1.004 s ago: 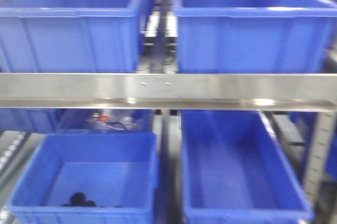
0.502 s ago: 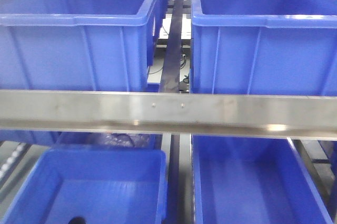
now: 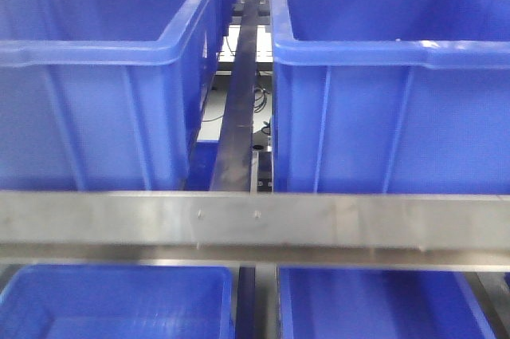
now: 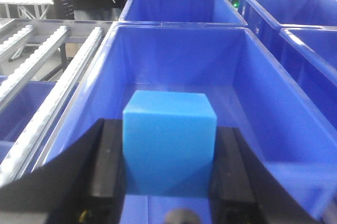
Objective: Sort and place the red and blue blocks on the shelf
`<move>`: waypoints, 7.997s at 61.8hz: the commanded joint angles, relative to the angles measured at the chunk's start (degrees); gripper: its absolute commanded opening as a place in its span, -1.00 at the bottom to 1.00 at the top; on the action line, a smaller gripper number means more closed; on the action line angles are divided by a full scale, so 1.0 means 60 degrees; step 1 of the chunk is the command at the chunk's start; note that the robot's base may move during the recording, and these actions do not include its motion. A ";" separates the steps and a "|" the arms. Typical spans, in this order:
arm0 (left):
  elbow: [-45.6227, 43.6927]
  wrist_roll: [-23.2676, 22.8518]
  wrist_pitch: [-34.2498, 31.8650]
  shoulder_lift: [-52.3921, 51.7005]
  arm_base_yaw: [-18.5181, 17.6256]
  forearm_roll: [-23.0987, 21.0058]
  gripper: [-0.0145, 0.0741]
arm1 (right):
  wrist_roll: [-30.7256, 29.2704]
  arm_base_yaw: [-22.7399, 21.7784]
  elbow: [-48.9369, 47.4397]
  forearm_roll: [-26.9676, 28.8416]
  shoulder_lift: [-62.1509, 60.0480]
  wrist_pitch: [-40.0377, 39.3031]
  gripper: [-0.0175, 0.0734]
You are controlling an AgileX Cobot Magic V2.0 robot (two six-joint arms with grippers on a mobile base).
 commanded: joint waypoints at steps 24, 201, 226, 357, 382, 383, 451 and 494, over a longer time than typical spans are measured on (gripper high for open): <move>-0.0265 -0.0003 -0.0823 0.0095 0.0011 -0.0007 -0.40 | -0.0069 -0.0038 -0.0279 0.0000 0.0056 -0.0874 -0.49; -0.2637 0.0384 -0.3618 0.7496 -0.2576 -0.0721 -0.23 | -0.0061 0.1461 -0.3532 0.0266 0.8421 -0.4012 -0.45; -0.2637 0.0384 -0.3618 0.7496 -0.2576 -0.1124 0.71 | -0.0068 0.1453 -0.3532 0.0266 0.8421 -0.3966 0.64; 0.1281 0.0419 -0.3053 0.0465 -0.0331 -0.1094 -0.40 | -0.1501 -0.1288 -0.0390 0.2416 -0.0038 -0.0718 -0.47; 0.1281 0.0419 -0.3052 0.0395 0.0167 -0.1074 -0.40 | -0.1501 -0.1288 -0.0380 0.2416 -0.0732 0.0286 -0.47; 0.1281 0.0419 -0.3052 0.0395 0.0167 -0.1074 -0.40 | -0.1501 -0.1288 -0.0380 0.2416 -0.0732 0.0286 -0.47; 0.1281 0.0419 -0.3052 0.0395 0.0167 -0.1074 -0.40 | -0.0908 -0.1233 0.2882 0.1114 -0.2596 -0.1308 -0.47; 0.1281 0.0419 -0.3052 0.0395 0.0167 -0.1074 -0.40 | -0.0627 -0.1233 0.2872 0.1078 -0.2597 -0.1127 -0.47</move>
